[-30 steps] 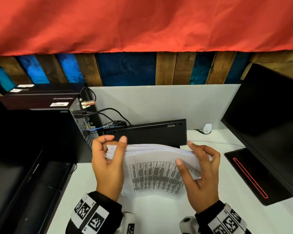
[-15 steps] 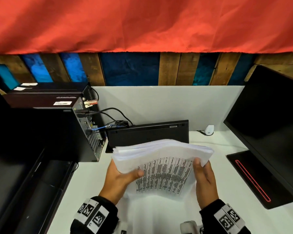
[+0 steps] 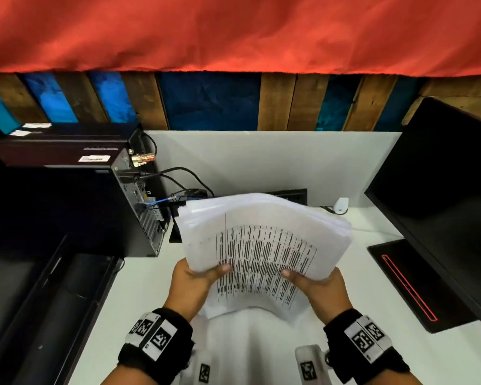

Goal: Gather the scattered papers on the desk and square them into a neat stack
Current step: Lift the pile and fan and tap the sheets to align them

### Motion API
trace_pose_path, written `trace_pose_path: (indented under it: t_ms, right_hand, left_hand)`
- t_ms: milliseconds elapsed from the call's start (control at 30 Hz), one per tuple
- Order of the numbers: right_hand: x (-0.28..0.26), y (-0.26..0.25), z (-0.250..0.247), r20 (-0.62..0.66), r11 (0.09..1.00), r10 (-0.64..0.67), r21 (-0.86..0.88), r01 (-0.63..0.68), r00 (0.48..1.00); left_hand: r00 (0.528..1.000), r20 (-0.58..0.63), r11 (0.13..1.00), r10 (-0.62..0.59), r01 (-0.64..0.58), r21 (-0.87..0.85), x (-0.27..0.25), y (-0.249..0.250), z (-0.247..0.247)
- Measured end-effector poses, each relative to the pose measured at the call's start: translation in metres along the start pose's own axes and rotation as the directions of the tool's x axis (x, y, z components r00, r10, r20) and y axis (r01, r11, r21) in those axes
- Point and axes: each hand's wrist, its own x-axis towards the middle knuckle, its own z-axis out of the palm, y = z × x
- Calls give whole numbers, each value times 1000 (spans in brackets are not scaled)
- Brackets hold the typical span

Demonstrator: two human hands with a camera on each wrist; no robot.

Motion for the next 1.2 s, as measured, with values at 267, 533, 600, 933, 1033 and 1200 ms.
trace_pose_path:
  t_ms: [267, 533, 600, 933, 1033, 1200]
  right_hand:
    - [-8, 5, -3, 64, 998, 48, -46, -45, 997]
    - [-13, 21, 0, 29, 993, 105, -59, -103, 994]
    - [-13, 1, 3, 13, 998, 65, -4, -65, 998]
    - [-34, -49, 21, -18, 677, -653, -463, 573, 757]
    - [-39, -44, 24, -74, 727, -608, -452, 517, 791]
    - [-43, -47, 23, -123, 698, -652, -481, 530, 748]
  left_hand:
    - [998, 51, 998, -44, 41, 56, -8, -7, -16]
    - [992, -3, 992, -125, 125, 9, -12, -20, -16]
    - [998, 11, 997, -69, 69, -26, -11, -1, -13]
    - [921, -285, 949, 264, -301, -94, -20, 69, 19]
    - [891, -379, 954, 248, -293, -63, -18, 67, 22]
    - [882, -393, 949, 260, -308, -63, -21, 69, 21]
